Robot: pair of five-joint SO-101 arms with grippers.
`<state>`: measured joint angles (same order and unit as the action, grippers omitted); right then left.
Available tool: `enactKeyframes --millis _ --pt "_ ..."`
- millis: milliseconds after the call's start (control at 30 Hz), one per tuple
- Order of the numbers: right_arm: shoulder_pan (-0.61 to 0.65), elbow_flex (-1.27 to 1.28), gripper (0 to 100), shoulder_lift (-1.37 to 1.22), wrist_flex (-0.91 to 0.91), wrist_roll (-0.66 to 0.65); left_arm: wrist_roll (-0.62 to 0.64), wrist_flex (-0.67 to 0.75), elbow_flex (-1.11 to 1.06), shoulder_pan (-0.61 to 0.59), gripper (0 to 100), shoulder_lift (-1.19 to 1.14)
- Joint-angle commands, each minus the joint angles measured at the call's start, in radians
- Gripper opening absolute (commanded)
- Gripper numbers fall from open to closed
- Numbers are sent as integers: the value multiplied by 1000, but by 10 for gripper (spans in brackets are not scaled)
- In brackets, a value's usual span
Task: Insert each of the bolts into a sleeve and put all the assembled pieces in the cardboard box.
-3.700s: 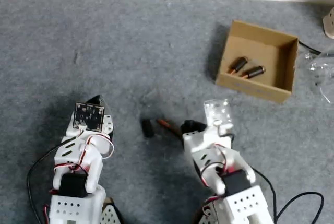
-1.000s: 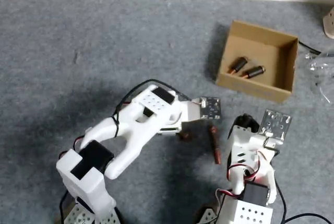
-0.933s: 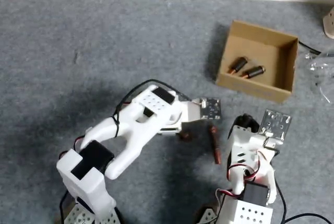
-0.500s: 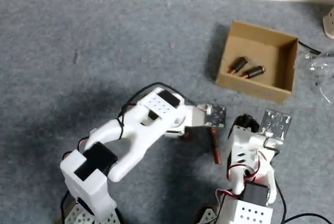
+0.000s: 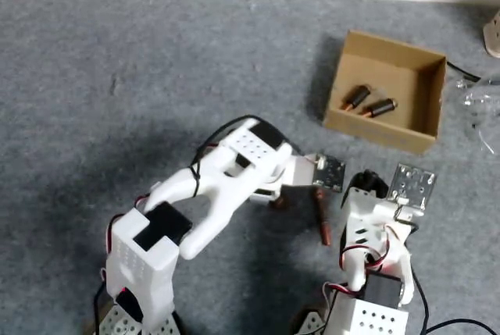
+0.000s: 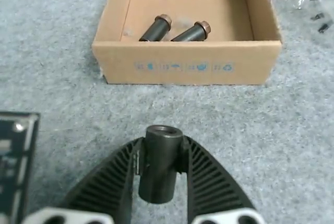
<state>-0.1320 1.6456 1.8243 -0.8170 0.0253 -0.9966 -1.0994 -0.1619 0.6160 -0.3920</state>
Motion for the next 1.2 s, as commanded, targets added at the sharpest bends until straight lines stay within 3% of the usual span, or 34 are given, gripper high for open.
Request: enactKeyframes --millis 0,233,400,800,1033,1167 --pt "-10 -4 4 13 41 2 -31 -54 -2 31 171 -19" --pt "-10 -4 4 13 41 2 -31 -57 -2 31 165 -21" --pt "-10 -4 4 13 41 2 -25 -57 -2 28 0 -21" --pt "-7 -4 4 13 41 2 21 -112 7 21 7 -7" --pt "-7 -4 4 13 42 2 130 -107 -108 18 7 220" --pt "-7 -4 4 13 42 2 201 17 -285 18 7 421"
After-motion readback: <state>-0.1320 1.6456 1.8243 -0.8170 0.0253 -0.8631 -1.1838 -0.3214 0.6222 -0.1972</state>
